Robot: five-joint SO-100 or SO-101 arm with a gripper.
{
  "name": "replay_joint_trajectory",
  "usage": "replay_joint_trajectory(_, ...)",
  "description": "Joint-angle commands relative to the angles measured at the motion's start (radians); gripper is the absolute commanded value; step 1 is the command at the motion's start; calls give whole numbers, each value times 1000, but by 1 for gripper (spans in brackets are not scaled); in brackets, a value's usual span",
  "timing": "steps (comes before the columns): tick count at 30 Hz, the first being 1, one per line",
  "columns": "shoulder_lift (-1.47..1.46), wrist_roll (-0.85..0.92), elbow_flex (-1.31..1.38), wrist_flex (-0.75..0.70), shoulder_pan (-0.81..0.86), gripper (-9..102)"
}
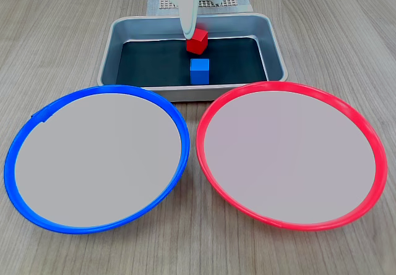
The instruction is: Move two blocks tray to matching dishes
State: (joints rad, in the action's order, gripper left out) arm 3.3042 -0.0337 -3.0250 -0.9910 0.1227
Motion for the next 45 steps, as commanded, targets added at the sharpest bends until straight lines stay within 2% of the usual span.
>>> replay_joint_trajectory(1,23,3,2,-3,-5,0)
replay_joint_trajectory(32,23,17,2,-3,14,0)
replay_joint_trajectory(34,3,416,8,0,-2,0)
replay_joint_trajectory(35,-46,723,55,-61,0,0)
replay_joint_trajectory(39,-249,776,230,-112,57,0)
replay_joint_trajectory(41,-370,833,367,-219,34,2)
replay_joint_trajectory(44,-603,937,600,-453,-12,17)
replay_joint_trajectory(45,-661,969,641,-500,-23,18)
